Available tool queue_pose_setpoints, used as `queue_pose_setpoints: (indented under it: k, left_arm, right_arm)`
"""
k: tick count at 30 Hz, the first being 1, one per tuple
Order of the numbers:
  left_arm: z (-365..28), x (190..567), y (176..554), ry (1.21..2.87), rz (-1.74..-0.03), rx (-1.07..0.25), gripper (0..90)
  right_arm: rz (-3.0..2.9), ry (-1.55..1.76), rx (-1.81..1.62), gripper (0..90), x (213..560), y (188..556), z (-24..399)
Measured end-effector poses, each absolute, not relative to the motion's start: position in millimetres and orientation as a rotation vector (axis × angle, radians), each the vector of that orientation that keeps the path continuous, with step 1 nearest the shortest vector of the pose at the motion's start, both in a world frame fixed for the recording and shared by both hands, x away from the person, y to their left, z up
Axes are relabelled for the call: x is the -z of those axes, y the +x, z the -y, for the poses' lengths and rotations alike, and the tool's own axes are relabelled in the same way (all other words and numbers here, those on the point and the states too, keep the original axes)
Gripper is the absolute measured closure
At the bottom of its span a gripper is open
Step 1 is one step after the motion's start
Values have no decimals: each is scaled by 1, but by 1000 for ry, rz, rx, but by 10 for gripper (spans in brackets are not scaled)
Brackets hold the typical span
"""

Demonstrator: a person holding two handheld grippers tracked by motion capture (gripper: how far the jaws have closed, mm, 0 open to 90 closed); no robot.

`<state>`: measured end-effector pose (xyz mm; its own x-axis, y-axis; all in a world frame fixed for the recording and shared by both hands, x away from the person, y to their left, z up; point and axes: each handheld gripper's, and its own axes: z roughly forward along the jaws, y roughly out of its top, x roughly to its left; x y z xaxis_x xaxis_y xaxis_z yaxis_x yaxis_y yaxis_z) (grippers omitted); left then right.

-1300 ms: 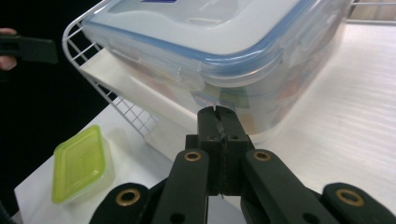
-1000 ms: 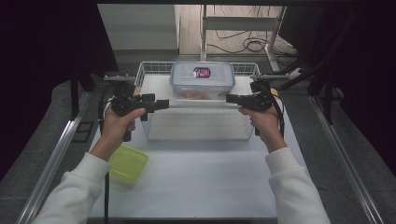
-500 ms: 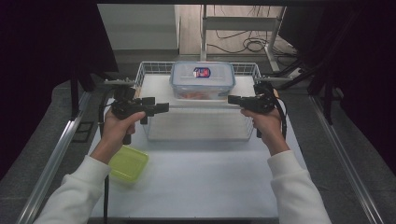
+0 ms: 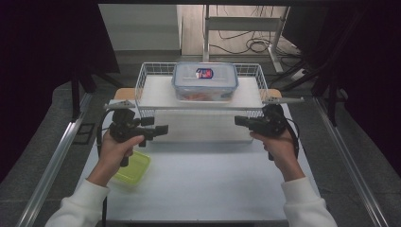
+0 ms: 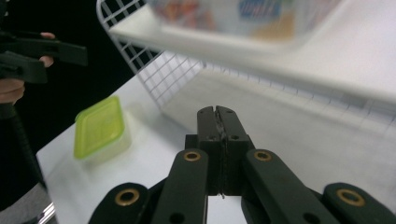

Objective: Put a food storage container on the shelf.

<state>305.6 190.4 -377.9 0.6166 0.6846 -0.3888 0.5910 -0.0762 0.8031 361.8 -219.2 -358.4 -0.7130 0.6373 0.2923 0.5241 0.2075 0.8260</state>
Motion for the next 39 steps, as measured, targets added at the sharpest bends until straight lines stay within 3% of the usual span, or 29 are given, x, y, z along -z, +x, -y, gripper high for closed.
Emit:
queue_pose_setpoints:
  k: [4,7,9,10,11,16,29,39]
  left_arm:
    - [-189,401,287,1790,-1042,-112,218]
    - [-189,412,283,1815,-1054,-110,220]
    - [-188,426,275,1846,-1065,-118,223]
    - [-188,426,275,1846,-1065,-118,227]
    - [-187,432,269,1880,-1061,-138,232]
    - [-187,442,256,1914,-1043,-161,242]
    - [-182,473,241,2010,-1077,-93,246]
    - [-196,462,238,1981,-1106,-161,275]
  right_arm:
    - [-2388,1147,-1528,842,389,338,225]
    - [-2404,1163,-1507,771,404,330,225]
    - [-2434,1168,-1408,661,421,318,223]
    - [-2434,1168,-1408,661,421,318,223]
    - [-2454,1176,-1367,573,431,313,223]
    - [-2486,1204,-1359,504,451,298,222]
    - [-2575,1216,-1271,443,479,285,221]
    - [-2542,1238,-1285,419,479,287,228]
